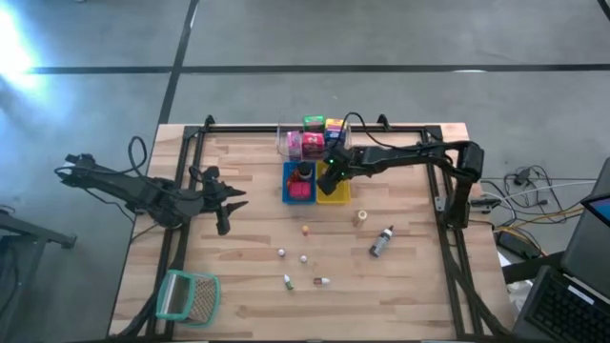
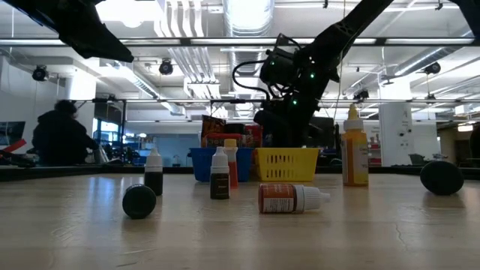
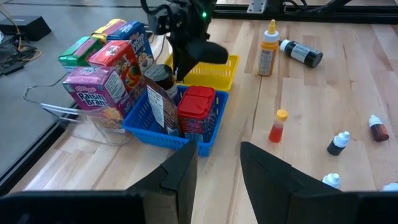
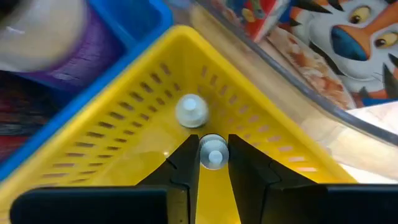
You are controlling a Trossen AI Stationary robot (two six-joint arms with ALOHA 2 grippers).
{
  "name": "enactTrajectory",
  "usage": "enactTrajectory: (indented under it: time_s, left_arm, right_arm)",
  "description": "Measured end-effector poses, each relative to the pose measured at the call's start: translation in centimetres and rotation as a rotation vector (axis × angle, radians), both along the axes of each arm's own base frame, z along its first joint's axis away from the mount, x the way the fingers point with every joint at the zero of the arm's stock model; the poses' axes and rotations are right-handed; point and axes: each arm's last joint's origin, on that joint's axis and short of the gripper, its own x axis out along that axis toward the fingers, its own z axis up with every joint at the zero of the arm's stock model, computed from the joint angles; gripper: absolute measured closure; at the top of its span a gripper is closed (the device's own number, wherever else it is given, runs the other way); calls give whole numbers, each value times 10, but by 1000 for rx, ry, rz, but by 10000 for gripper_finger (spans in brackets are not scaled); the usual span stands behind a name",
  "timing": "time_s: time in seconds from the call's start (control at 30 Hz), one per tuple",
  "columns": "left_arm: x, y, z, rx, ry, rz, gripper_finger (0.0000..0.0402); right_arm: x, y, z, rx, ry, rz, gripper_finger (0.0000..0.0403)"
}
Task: Pick & Place Kitchen Items
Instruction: Put the small black food coloring bottle into the yellow bin
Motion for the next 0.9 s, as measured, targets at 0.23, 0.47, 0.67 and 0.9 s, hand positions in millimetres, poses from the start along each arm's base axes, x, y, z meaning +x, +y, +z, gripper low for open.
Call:
enactTrajectory:
  time_s: [0.23,0.47,0.67,0.9]
  left_arm:
    - [0,0,0,0,0,-1,273]
    - [0,0,0,0,0,0,273]
    - [0,0,0,0,0,0,273]
    - [0,0,0,0,0,0,273]
  right_arm:
    - [0,-1,-4,-16,19,-15,326]
    - [2,-1,-3,-13,-5,-28,331]
    - [2,-2,-3,-16,-12,-39,297]
    - [4,-1,-1,-27,-19,-46,265]
